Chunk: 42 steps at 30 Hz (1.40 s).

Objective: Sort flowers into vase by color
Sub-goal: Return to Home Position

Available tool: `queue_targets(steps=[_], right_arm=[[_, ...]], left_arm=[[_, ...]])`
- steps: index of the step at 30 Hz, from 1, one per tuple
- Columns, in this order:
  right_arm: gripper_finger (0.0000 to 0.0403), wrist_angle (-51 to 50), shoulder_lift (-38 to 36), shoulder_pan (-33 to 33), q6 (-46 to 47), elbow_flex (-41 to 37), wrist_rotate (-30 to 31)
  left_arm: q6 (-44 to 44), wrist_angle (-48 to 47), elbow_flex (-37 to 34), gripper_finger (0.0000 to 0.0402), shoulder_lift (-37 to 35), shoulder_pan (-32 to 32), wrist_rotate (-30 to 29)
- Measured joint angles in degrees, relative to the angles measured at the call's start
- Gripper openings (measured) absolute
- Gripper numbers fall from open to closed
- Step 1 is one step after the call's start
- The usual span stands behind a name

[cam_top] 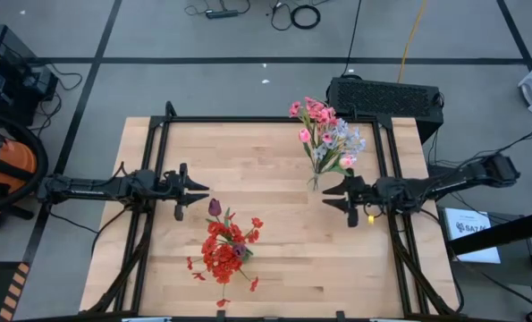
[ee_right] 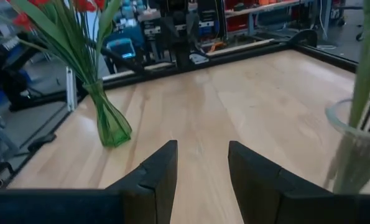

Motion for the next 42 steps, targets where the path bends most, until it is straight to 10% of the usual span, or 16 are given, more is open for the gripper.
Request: queue_targets(steps=[28, 42], right_arm=[[0.0135, -25.3, -30.9, -5.0, 0.8, -2.5, -1.6], [0.0135, -26.8, -32.0, -5.0, 1.0, -2.4, -1.4]], left_arm=[[0.0, 0.0, 0.0, 0.0105, 0.0, 0.0, 0.0], [0.0, 0.0, 0.0, 0.0105, 0.0, 0.0, 0.0]])
